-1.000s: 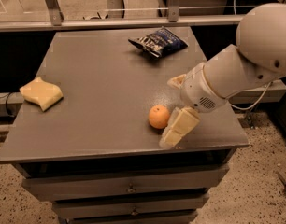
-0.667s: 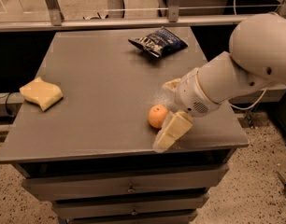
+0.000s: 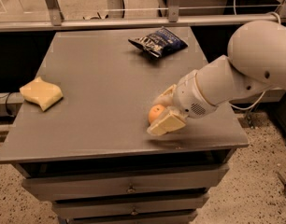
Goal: Move orange near blue chip bag
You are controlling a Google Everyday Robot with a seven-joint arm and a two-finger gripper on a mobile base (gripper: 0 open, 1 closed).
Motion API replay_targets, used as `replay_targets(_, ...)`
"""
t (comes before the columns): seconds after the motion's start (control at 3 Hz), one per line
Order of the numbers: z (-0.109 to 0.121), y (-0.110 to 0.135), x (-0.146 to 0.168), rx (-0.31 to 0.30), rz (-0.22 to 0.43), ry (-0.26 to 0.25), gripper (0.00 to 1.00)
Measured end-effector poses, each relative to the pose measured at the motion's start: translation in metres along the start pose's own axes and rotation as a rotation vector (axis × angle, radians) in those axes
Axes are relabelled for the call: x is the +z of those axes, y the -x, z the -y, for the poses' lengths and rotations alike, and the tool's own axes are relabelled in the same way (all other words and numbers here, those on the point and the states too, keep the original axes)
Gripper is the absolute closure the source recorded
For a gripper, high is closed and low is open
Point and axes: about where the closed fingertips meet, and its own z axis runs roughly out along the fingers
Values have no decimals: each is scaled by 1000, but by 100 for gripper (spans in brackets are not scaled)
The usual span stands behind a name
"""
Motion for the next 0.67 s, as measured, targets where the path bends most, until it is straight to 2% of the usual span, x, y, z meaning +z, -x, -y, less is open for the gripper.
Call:
replay_targets(0.33, 15, -1, -15, -12, 2, -49, 73)
replay_targets(0.67, 39, 0, -44, -29, 4, -121, 100)
